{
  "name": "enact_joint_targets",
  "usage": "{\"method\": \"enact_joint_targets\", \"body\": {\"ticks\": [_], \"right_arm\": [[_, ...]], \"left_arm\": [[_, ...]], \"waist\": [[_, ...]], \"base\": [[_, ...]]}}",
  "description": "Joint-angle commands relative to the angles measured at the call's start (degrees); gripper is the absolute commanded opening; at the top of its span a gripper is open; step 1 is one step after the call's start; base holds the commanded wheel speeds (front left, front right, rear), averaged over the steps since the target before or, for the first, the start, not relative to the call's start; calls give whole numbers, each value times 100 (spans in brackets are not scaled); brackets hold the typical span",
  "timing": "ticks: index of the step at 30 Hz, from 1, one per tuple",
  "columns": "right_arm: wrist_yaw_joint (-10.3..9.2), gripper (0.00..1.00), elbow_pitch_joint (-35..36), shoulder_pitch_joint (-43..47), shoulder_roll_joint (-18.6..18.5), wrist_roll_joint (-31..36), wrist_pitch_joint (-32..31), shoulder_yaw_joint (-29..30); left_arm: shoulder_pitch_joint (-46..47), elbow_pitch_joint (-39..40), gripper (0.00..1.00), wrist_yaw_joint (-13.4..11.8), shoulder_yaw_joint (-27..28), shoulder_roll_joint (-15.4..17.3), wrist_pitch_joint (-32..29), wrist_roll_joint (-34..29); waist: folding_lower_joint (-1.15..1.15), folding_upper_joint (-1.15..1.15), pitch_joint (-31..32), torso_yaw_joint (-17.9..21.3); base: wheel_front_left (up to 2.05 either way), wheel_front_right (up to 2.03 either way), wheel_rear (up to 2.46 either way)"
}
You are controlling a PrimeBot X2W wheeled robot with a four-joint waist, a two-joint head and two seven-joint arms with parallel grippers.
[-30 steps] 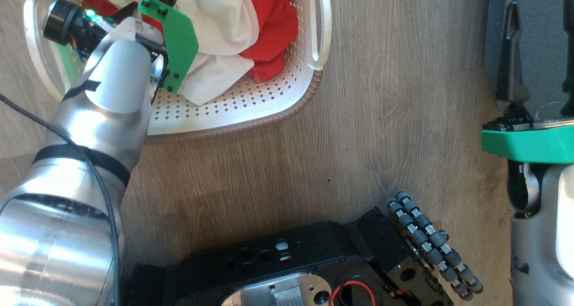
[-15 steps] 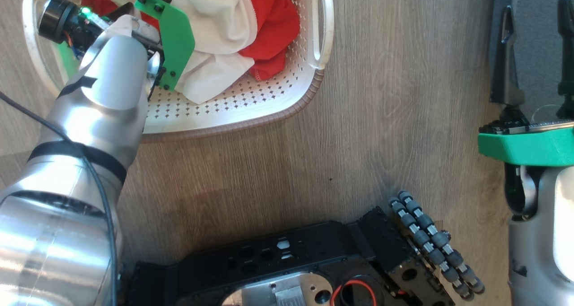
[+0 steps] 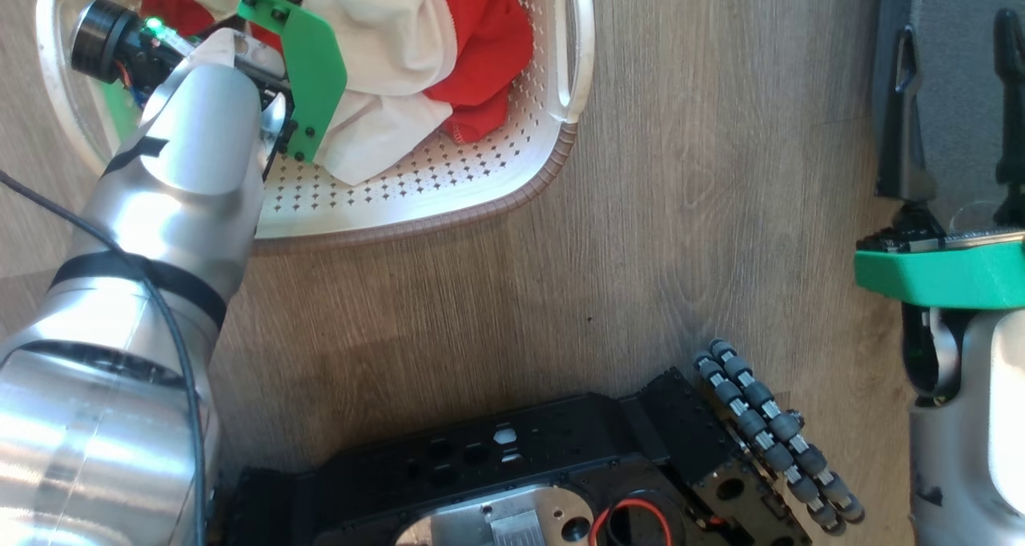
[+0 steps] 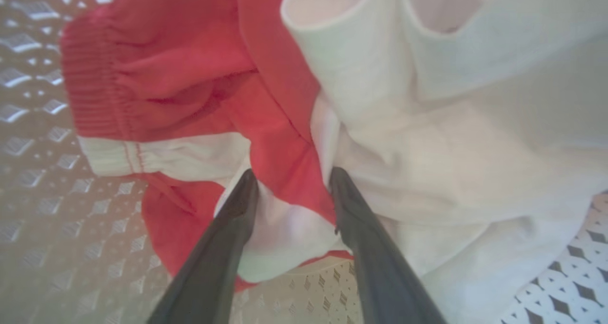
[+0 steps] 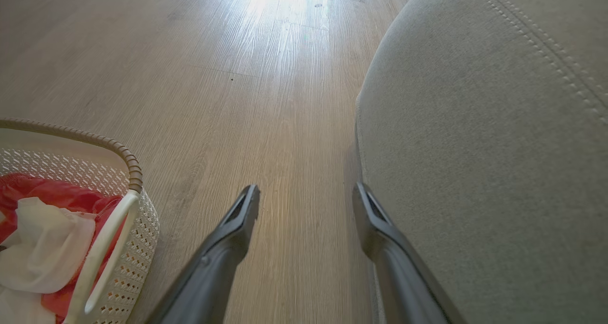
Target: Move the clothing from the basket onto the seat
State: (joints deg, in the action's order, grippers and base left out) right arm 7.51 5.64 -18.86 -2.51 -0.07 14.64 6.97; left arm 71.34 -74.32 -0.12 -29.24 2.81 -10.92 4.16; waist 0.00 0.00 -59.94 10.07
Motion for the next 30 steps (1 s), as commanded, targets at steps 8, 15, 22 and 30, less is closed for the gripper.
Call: {"method": "enact_joint_targets", "body": {"ticks": [8, 15, 22, 30], "right_arm": [[-2, 100, 207, 356, -37, 14, 36, -50], [-2, 100, 188, 295, -37, 14, 36, -43], [-2, 100, 129, 155, -37, -31, 36, 51], [-2, 100, -136, 191, -37, 42, 36, 139]], "left_arm": [[-180, 43, 36, 75, -12, 54, 149, 154], [-160, 51, 0, 100, -42, 29, 370, 278], [-208, 233, 0, 203, 202, 15, 1084, 679], [-832, 371, 0, 344, 473, 10, 2219, 1166]], "waist": [[0, 0, -11, -53], [0, 0, -10, -96], [0, 0, 211, -290], [0, 0, 1340, -671]], "base": [[0, 0, 0], [0, 0, 0], [0, 0, 0], [0, 0, 0]]}}
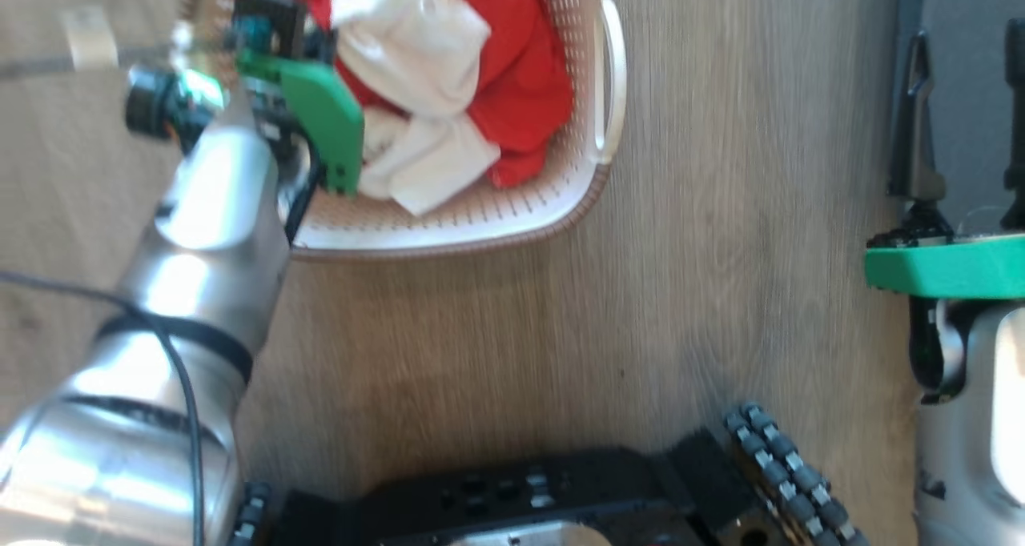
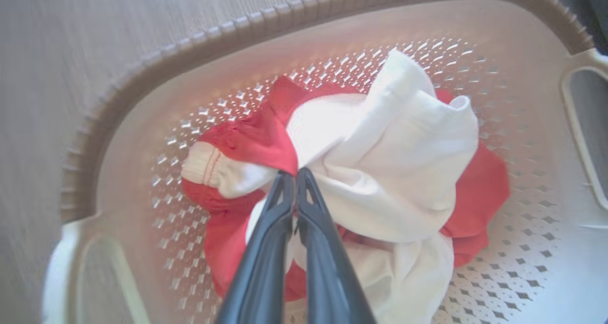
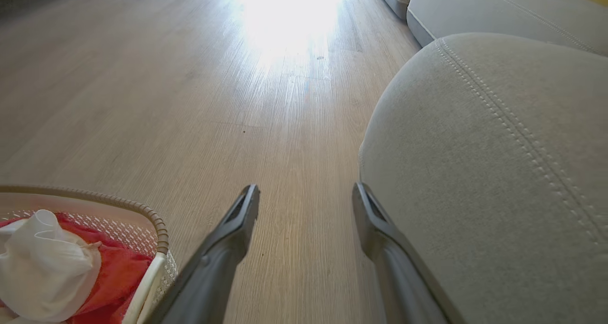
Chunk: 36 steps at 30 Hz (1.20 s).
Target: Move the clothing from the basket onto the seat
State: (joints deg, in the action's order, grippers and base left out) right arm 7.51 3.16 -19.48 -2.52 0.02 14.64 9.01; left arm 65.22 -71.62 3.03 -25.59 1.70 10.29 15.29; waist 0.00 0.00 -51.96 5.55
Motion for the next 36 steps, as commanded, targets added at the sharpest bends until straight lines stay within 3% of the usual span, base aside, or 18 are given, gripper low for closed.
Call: {"method": "enact_joint_targets", "body": {"ticks": [1, 7, 16, 22, 30, 36], "right_arm": [[-2, 100, 61, 294, -36, 50, 36, -72], [-2, 100, -249, 697, -36, 118, 36, -91], [-2, 100, -590, 1543, -36, 206, 36, 25], [-2, 100, -666, 1885, -36, 362, 36, 7], [-2, 100, -825, 2271, -36, 442, 36, 10], [-2, 100, -827, 2466, -36, 450, 36, 7]], "left_arm": [[-338, 117, 0, 36, 128, 121, 190, 92], [-1157, 450, 0, 71, 394, 221, 442, 409], [-2686, 1941, 0, -223, 850, 631, 469, 712], [-3667, 3250, 0, -425, 962, 879, 328, 849], [-5011, 5025, 0, -867, 1072, 1171, -329, 1011], [-5526, 5996, 0, -1157, 1144, 1346, -634, 1005]], "waist": [[0, 0, 744, -262], [0, 0, 2042, -475], [0, 0, 3652, -737], [0, 0, 4250, -858], [0, 0, 4998, -980], [0, 0, 5216, -1032]], "base": [[0, 0, 0], [0, 0, 0], [0, 0, 0], [0, 0, 0], [0, 0, 0], [0, 0, 0]]}}
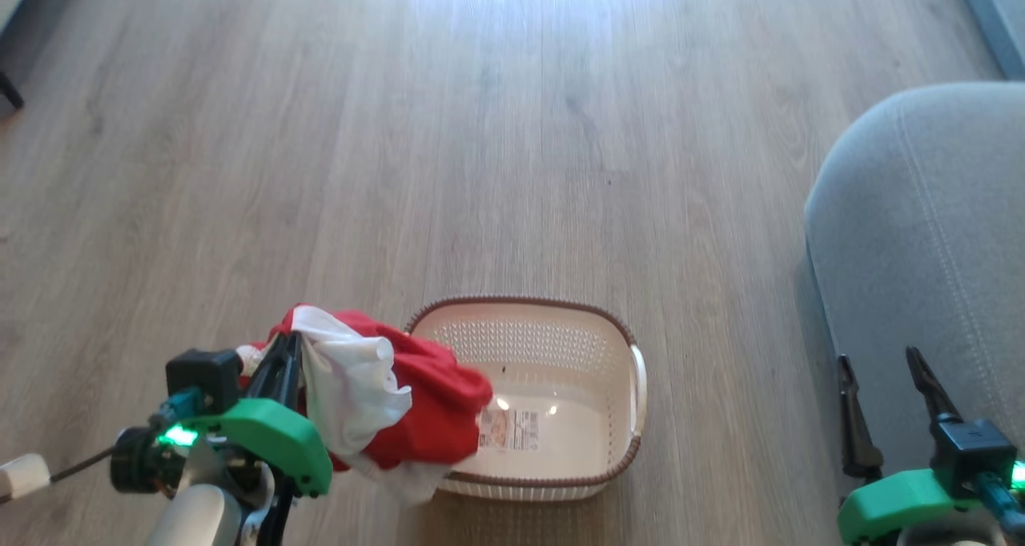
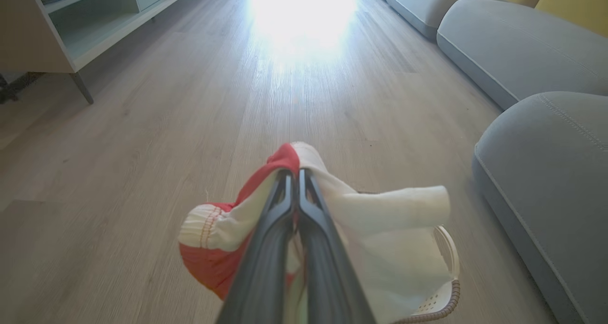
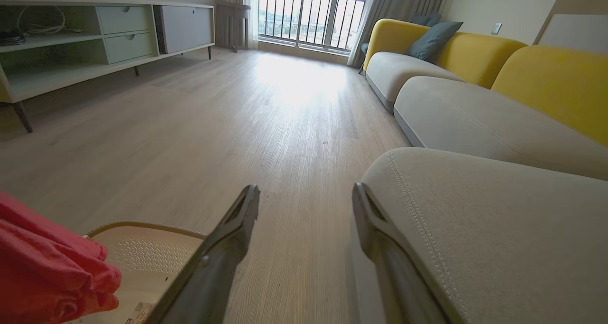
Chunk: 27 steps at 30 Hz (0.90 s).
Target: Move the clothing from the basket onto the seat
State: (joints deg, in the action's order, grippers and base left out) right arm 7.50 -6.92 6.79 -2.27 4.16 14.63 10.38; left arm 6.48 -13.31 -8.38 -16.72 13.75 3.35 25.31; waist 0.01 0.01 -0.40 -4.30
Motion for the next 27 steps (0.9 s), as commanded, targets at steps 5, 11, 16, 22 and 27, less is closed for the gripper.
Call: {"method": "enact_joint_targets", "body": {"ticks": [5, 11, 16, 22, 27], "right_arm": [[-1, 100, 161, -182, -61, 87, 37, -244], [-1, 100, 114, -262, -61, 121, 37, -342], [-1, 100, 99, -259, -61, 128, 37, -377], [-1, 100, 55, -271, -85, 124, 37, -403], [-1, 100, 18, -331, -132, 116, 37, -411]], "left_arm": [[135, 737, 0, -162, 271, 259, -204, 0], [64, 1030, 0, -238, 245, 318, -346, -5], [41, 1144, 0, -280, 214, 312, -383, -4], [32, 1196, 0, -290, 188, 335, -407, 6], [76, 1230, 0, -287, 150, 346, -437, 5]], "waist": [[-1, -1, 102, -52], [-1, -1, 97, -24], [-1, -1, 78, -3], [-1, -1, 60, 24], [-1, -1, 55, 30]], "base": [[0, 0, 0], [0, 0, 0], [0, 0, 0], [0, 0, 0], [0, 0, 0]]}}
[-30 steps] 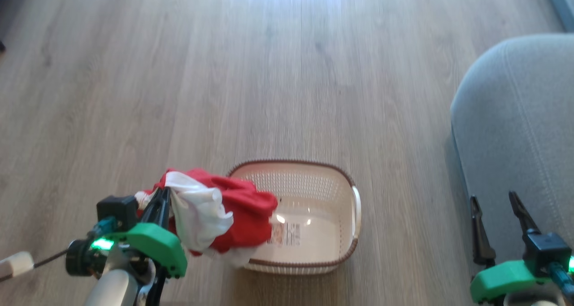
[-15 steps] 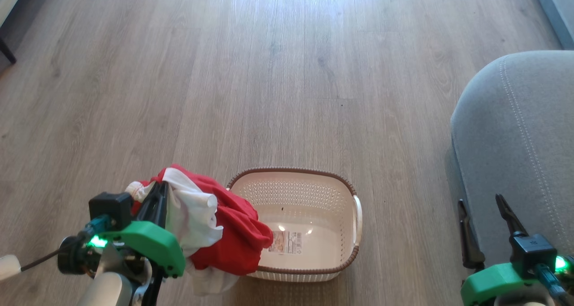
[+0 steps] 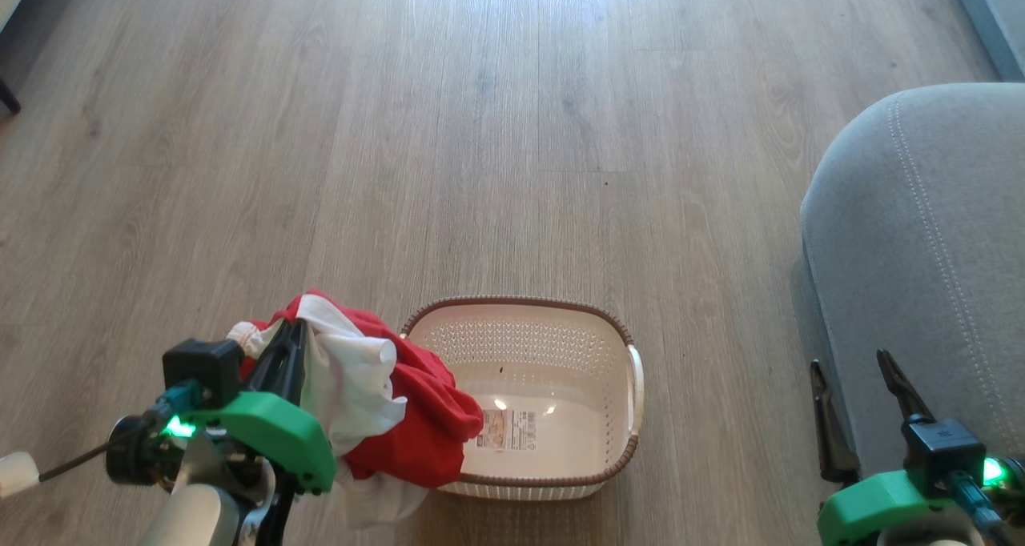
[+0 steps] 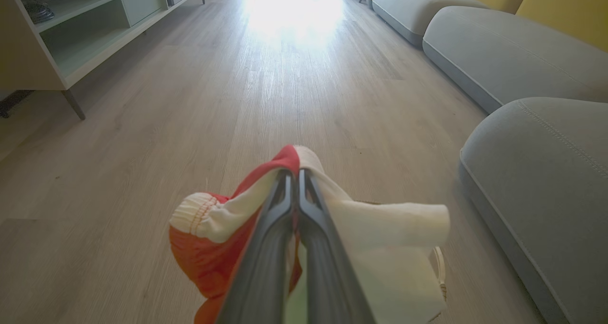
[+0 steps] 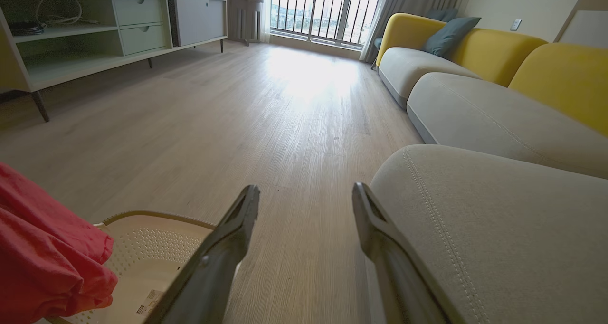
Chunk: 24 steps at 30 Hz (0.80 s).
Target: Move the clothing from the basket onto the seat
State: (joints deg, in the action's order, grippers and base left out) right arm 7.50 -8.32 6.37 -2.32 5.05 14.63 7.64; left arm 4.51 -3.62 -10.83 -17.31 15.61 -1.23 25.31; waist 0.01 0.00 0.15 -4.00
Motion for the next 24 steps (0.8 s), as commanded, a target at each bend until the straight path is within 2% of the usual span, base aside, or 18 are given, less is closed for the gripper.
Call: {"method": "enact_joint_targets", "body": {"ticks": [1, 5, 8, 14, 15, 16, 20, 24], "right_arm": [[-1, 100, 157, -299, -135, 30, 37, -148], [-1, 100, 72, -391, -210, 16, 37, -322], [-1, 100, -65, -619, -353, -105, 37, -829], [-1, 100, -420, -1534, -928, -805, 37, -2736], [-1, 100, -420, -1534, -928, -805, 37, -2736], [-1, 100, -462, -1737, -1049, -935, 37, -3110], [-1, 100, -608, -2538, -1529, -1558, 37, -4483], [-1, 100, -648, -3282, -1925, -2116, 23, -5309]], "left_arm": [[289, 260, 0, -34, 201, 166, 18, 5], [402, 285, 0, 28, 119, 181, -2, -24], [514, 369, 0, 78, 8, 185, -60, -77], [810, 547, 0, 313, -316, 173, -212, -167], [810, 547, 0, 313, -316, 173, -212, -167], [866, 575, 0, 372, -381, 163, -237, -172], [1130, 692, 0, 684, -690, 115, -334, -184], [1385, 750, 0, 1033, -987, 107, -404, -201]], "waist": [[-1, 0, -1, -1], [-1, 0, -4, -10], [-1, 0, -8, -2], [-1, 0, 14, 47], [-1, 0, 14, 47], [-1, 0, 22, 52], [-1, 0, 79, 9], [-1, 0, 112, -63]], "base": [[0, 0, 0], [0, 0, 0], [0, 0, 0], [0, 0, 0], [0, 0, 0], [0, 0, 0], [0, 0, 0], [0, 0, 0]]}}
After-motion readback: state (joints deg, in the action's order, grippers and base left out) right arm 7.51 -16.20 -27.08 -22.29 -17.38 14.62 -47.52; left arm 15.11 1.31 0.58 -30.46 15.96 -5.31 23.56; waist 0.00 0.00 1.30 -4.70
